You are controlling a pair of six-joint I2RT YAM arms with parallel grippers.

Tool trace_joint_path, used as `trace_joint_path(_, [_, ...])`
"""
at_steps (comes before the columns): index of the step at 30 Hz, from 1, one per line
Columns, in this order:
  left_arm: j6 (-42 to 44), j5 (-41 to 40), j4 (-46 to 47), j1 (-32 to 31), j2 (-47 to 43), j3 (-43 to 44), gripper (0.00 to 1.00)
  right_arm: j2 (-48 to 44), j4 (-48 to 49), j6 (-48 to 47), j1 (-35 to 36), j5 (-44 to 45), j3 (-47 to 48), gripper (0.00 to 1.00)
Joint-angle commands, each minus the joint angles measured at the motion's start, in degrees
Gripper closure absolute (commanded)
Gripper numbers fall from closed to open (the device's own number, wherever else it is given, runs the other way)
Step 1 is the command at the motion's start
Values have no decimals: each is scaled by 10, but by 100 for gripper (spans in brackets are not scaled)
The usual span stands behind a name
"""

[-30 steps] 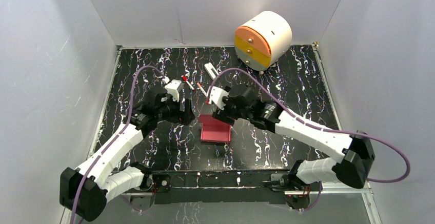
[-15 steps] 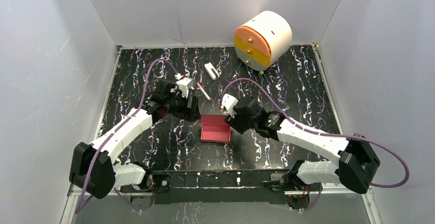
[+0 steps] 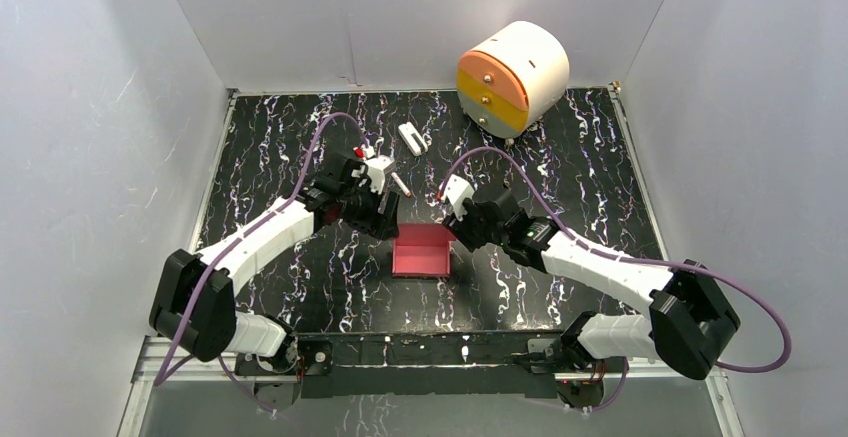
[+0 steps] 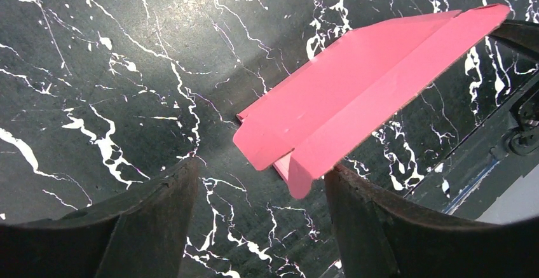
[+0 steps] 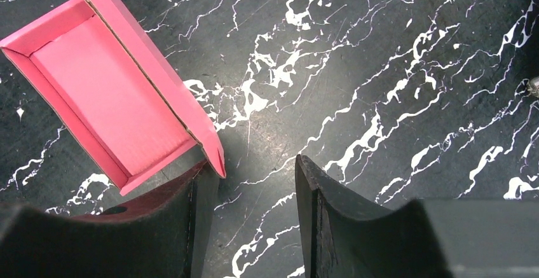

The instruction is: Fold the paper box

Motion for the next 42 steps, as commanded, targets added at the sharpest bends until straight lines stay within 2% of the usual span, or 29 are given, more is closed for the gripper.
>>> trace_joint_path(1, [13, -3, -21, -5, 15, 26, 32, 5, 42, 3, -4, -19, -8, 45])
trace_joint_path(8, [14, 3, -29, -10, 32, 28, 39, 15, 42, 3, -5, -19, -14, 45])
trace_joint_path(27, [12, 30, -33, -18, 57, 41, 68, 28, 42, 3, -5, -19, -19, 45])
trace_joint_path(30, [11, 18, -41, -19, 49, 42, 67, 17, 42, 3, -5, -19, -21, 45])
trace_joint_path(34, [8, -35, -55, -18, 14, 42, 66, -38, 42, 3, -6, -19, -34, 45])
trace_joint_path(38, [13, -54, -56, -14, -20, 43, 54, -100, 42, 3, -7, -19, -50, 45])
trace_joint_path(42, [28, -52, -65, -10, -32, 52, 46, -131, 42, 3, -7, -19, -52, 45])
